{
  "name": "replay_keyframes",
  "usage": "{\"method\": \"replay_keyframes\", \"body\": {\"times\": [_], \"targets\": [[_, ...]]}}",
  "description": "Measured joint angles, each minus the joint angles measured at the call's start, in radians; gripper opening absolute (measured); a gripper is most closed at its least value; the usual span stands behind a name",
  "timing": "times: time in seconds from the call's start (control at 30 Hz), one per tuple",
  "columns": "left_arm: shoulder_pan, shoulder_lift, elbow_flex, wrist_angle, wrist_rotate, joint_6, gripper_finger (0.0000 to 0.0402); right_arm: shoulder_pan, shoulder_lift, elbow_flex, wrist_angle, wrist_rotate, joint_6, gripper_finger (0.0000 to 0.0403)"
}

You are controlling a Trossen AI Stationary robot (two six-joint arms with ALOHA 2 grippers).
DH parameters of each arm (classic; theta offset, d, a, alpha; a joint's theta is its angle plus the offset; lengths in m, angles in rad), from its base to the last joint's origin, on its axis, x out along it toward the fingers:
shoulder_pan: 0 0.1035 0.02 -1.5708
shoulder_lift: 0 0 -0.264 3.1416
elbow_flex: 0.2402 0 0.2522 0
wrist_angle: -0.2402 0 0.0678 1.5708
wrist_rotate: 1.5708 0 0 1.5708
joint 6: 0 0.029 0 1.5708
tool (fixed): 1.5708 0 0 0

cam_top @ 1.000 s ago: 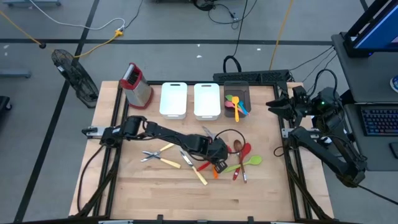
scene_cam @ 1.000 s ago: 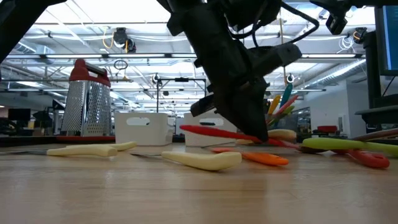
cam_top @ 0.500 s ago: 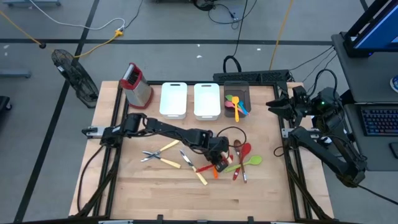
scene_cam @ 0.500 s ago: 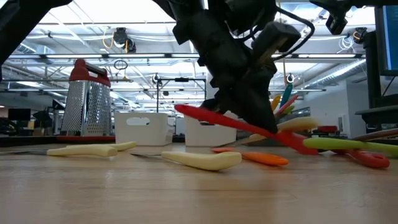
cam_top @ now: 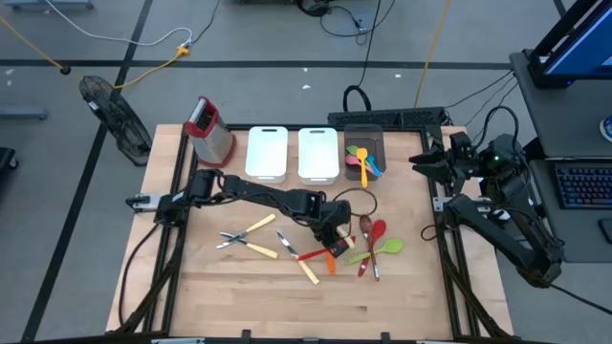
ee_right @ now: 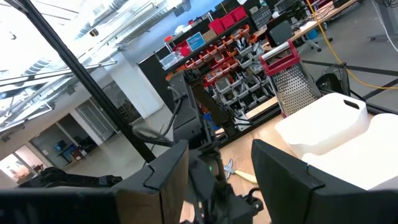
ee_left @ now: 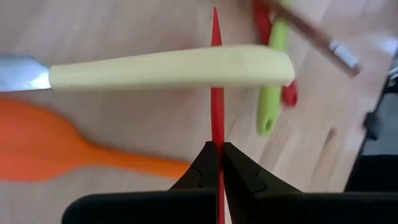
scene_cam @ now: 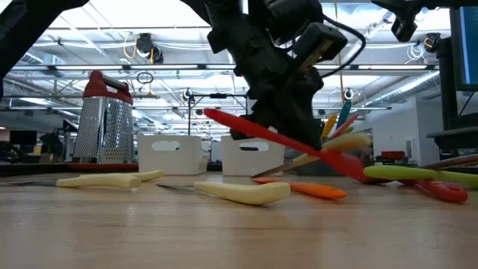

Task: Pick & Place Kitchen Items
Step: Put the red spatula into the black bin

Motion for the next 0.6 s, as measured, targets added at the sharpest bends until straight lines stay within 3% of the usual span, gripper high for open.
{"method": "replay_keyframes", "body": {"times": [0.6], "targets": [[0.072,-0.055,0.000,-0.065,0.191,0.053,0.0000,0.000,0.000,0.000,0.000,-0.002,0.026,0.0169]]}}
